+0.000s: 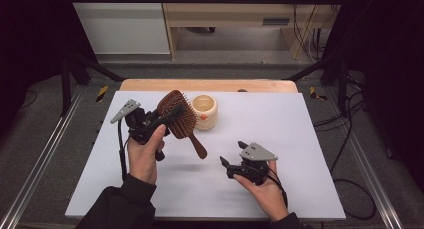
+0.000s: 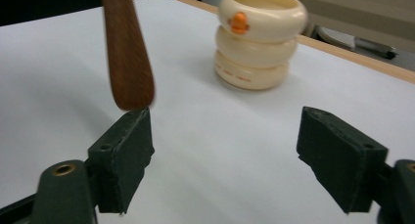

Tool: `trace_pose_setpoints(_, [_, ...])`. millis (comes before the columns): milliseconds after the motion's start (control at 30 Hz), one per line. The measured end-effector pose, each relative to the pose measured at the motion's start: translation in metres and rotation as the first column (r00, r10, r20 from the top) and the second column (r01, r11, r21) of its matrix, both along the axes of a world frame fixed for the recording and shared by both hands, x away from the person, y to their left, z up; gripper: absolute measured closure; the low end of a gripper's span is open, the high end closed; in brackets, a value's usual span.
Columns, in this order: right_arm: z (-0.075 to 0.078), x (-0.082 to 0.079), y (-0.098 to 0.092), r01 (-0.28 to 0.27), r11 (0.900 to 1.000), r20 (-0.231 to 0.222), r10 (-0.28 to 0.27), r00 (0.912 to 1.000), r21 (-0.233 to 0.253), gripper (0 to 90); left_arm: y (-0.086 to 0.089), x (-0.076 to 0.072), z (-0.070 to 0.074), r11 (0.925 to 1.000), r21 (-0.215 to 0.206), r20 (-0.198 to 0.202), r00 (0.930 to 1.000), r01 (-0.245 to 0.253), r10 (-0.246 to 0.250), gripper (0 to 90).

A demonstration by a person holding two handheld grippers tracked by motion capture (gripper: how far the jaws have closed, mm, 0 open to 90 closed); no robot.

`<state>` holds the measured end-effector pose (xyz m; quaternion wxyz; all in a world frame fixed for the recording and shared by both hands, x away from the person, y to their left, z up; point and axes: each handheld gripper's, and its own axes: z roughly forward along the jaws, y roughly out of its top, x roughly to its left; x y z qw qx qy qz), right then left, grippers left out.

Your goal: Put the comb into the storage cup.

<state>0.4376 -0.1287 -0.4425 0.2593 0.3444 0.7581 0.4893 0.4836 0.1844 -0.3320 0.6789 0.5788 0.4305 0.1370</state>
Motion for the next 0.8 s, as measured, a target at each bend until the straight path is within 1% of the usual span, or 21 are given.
trace_pose_setpoints(33, [0.000, -0.001, -0.006, 0.010, 1.000, 0.003, -0.010, 0.9999, 0.009, 18.3, 0.000, 0.000, 0.000, 1.0000, 0.000, 0.000, 1.0000, 0.000, 0.000, 51.2])
trace_pose_setpoints(100, [-0.001, -0.003, -0.019, 0.033, 0.999, 0.029, -0.033, 0.9991, 0.013, 15.2, 0.001, 0.003, 0.007, 1.0000, -0.002, 0.004, 1.0000, -0.003, 0.003, 51.2])
trace_pose_setpoints(133, [-0.002, -0.004, -0.025, 0.052, 0.999, 0.041, -0.052, 0.9978, 0.018, 13.9, 0.001, 0.005, 0.010, 1.0000, 0.001, 0.005, 1.0000, -0.003, 0.003, 51.2])
trace_pose_setpoints(167, [-0.002, -0.004, -0.025, 0.052, 0.999, 0.041, -0.052, 0.9978, 0.018, 13.9, 0.001, 0.008, 0.013, 1.0000, 0.007, 0.008, 1.0000, -0.004, 0.004, 51.2])
trace_pose_setpoints(200, [-0.003, -0.005, -0.031, 0.069, 0.997, 0.052, -0.071, 0.9961, 0.030, 12.8, 0.001, 0.011, 0.017, 0.9999, 0.011, 0.011, 0.9999, -0.008, 0.008, 51.2])
trace_pose_setpoints(233, [-0.007, -0.007, -0.040, 0.083, 0.996, 0.069, -0.085, 0.9941, 0.029, 11.0, 0.001, 0.016, 0.023, 0.9997, 0.018, 0.016, 0.9998, -0.014, 0.014, 51.2])
trace_pose_setpoints(267, [-0.007, -0.007, -0.040, 0.083, 0.996, 0.069, -0.085, 0.9941, 0.029, 11.0, 0.001, 0.016, 0.023, 0.9997, 0.018, 0.016, 0.9998, -0.014, 0.014, 51.2])
trace_pose_setpoints(300, [-0.008, -0.008, -0.044, 0.091, 0.996, 0.081, -0.092, 0.9924, 0.020, 10.9, 0.001, 0.018, 0.026, 0.9996, 0.019, 0.018, 0.9997, -0.020, 0.019, 51.2])
trace_pose_setpoints(367, [-0.010, -0.009, -0.052, 0.106, 0.994, 0.099, -0.109, 0.9891, 0.033, 11.0, 0.001, 0.023, 0.034, 0.9993, 0.025, 0.018, 0.9994, -0.029, 0.029, 51.2])
trace_pose_setpoints(433, [-0.013, -0.010, -0.057, 0.122, 0.992, 0.129, -0.125, 0.9838, 0.028, 11.1, 0.001, 0.027, 0.040, 0.9984, 0.039, 0.025, 0.9989, -0.040, 0.039, 51.2])
trace_pose_setpoints(467, [-0.014, -0.010, -0.058, 0.131, 0.991, 0.133, -0.133, 0.9822, 0.028, 11.1, 0.001, 0.030, 0.046, 0.9979, 0.042, 0.034, 0.9983, -0.049, 0.048, 51.2])
trace_pose_setpoints(533, [-0.016, -0.011, -0.062, 0.135, 0.990, 0.135, -0.140, 0.9809, 0.044, 10.6, 0.002, 0.033, 0.053, 0.9978, 0.038, 0.050, 0.9974, -0.054, 0.052, 51.2])
trace_pose_setpoints(600, [-0.016, -0.012, -0.064, 0.140, 0.989, 0.141, -0.146, 0.9793, 0.052, 10.1, 0.003, 0.037, 0.059, 0.9976, 0.032, 0.055, 0.9967, -0.062, 0.060, 51.2])
trace_pose_setpoints(633, [-0.016, -0.013, -0.065, 0.142, 0.988, 0.141, -0.150, 0.9786, 0.063, 10.0, 0.003, 0.041, 0.063, 0.9974, 0.021, 0.055, 0.9962, -0.069, 0.068, 51.1])
trace_pose_setpoints(667, [-0.016, -0.013, -0.065, 0.142, 0.988, 0.141, -0.150, 0.9786, 0.063, 10.0, 0.003, 0.041, 0.063, 0.9974, 0.021, 0.055, 0.9962, -0.069, 0.068, 51.1])
trace_pose_setpoints(700, [-0.016, -0.013, -0.065, 0.141, 0.988, 0.142, -0.149, 0.9787, 0.065, 9.7, 0.003, 0.045, 0.064, 0.9971, 0.014, 0.053, 0.9959, -0.075, 0.074, 51.1])
trace_pose_setpoints(767, [-0.015, -0.013, -0.065, 0.134, 0.989, 0.142, -0.143, 0.9796, 0.069, 9.1, 0.002, 0.050, 0.065, 0.9965, 0.020, 0.052, 0.9954, -0.082, 0.080, 51.1])
trace_pose_setpoints(800, [-0.016, -0.013, -0.065, 0.130, 0.989, 0.139, -0.139, 0.9805, 0.072, 8.9, 0.000, 0.053, 0.064, 0.9958, 0.031, 0.048, 0.9953, -0.086, 0.084, 51.1])
